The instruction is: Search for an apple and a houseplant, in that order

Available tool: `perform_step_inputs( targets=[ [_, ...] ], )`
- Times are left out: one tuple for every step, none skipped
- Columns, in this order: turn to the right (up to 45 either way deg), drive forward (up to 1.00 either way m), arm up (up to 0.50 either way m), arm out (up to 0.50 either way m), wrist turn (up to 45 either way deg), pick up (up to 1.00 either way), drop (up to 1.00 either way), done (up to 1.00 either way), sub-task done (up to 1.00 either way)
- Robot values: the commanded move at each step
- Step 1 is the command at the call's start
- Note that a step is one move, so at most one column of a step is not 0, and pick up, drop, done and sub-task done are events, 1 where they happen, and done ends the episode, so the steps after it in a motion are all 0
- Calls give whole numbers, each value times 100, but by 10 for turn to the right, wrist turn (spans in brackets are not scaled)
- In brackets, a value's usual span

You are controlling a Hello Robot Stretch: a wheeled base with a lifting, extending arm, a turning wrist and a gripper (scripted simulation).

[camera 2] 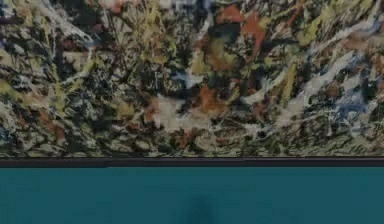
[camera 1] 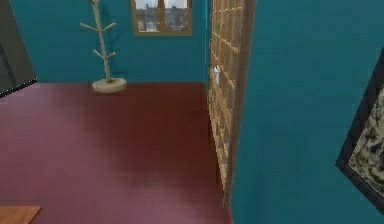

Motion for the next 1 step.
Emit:
perform_step_inputs(
  targets=[
    [0,45,0,0,0,0,0,0,0]
  ],
)
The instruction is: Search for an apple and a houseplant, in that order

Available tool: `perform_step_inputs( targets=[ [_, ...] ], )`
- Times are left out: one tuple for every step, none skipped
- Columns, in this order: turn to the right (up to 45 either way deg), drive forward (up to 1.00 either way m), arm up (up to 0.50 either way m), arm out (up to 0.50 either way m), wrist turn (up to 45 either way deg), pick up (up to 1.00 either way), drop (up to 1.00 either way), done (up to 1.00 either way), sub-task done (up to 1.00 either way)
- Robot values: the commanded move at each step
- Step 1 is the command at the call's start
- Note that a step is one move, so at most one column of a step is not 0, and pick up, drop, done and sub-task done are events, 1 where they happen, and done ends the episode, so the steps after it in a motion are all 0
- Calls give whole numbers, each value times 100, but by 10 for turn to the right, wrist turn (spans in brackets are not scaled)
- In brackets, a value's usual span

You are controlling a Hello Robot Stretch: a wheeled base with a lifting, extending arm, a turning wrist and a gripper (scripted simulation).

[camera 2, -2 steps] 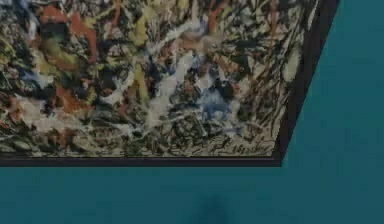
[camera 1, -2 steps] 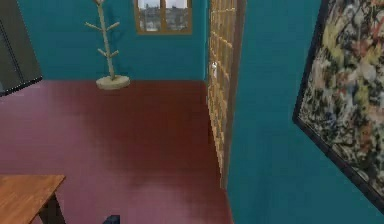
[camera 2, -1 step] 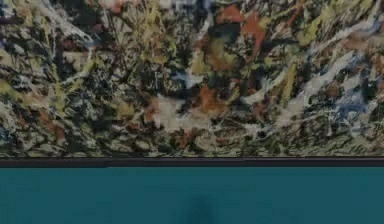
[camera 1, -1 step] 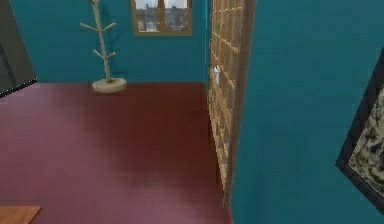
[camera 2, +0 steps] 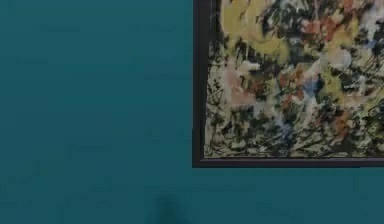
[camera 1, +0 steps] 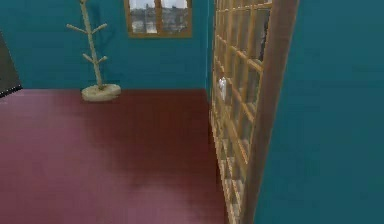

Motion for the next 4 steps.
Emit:
perform_step_inputs(
  targets=[
    [-330,0,0,0,0,0,0,0,0],
    [0,30,0,0,0,0,0,0,0],
    [-450,0,0,0,0,0,0,0,0],
    [-150,0,0,0,0,0,0,0,0]
  ],
)
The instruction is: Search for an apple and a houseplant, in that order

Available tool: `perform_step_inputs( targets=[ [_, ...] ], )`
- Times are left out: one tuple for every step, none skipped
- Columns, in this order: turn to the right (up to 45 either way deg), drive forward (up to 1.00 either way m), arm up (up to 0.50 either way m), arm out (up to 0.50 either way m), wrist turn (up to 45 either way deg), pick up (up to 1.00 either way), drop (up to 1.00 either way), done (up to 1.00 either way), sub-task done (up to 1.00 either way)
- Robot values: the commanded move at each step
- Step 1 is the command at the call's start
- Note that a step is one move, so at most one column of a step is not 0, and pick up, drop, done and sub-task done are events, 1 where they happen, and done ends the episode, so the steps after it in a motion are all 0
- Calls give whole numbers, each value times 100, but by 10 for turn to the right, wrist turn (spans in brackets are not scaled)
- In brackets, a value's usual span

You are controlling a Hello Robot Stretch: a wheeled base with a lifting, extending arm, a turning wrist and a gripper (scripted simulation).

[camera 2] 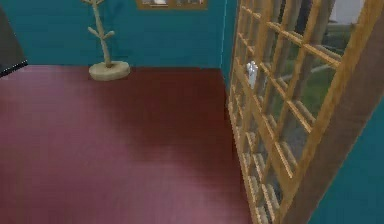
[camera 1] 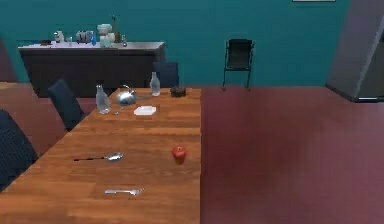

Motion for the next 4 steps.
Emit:
perform_step_inputs(
  targets=[
    [0,0,0,0,0,0,0,0,100],
    [450,0,0,0,0,0,0,0,0],
    [240,0,0,0,0,0,0,0,0],
    [0,45,0,0,0,0,0,0,0]
  ],
)
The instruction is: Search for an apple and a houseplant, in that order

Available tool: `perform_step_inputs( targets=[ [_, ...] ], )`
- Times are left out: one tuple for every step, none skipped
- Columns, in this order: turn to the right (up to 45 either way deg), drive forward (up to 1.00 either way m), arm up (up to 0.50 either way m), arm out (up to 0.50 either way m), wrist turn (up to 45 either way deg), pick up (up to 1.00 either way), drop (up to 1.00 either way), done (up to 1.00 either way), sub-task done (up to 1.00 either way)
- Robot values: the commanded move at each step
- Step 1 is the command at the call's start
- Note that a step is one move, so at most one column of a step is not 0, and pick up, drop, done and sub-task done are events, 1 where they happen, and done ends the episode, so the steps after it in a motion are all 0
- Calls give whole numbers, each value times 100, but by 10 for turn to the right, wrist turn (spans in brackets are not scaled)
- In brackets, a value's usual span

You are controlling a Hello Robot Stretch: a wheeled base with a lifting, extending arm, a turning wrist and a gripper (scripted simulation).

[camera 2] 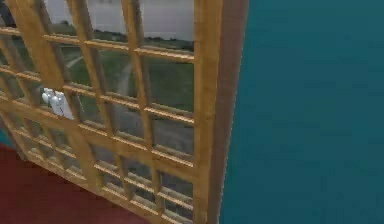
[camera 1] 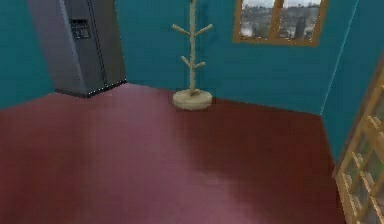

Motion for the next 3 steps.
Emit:
perform_step_inputs(
  targets=[
    [-450,0,0,0,0,0,0,0,0],
    [-150,0,0,0,0,0,0,0,0],
    [0,100,0,0,0,0,0,0,0]
  ],
)
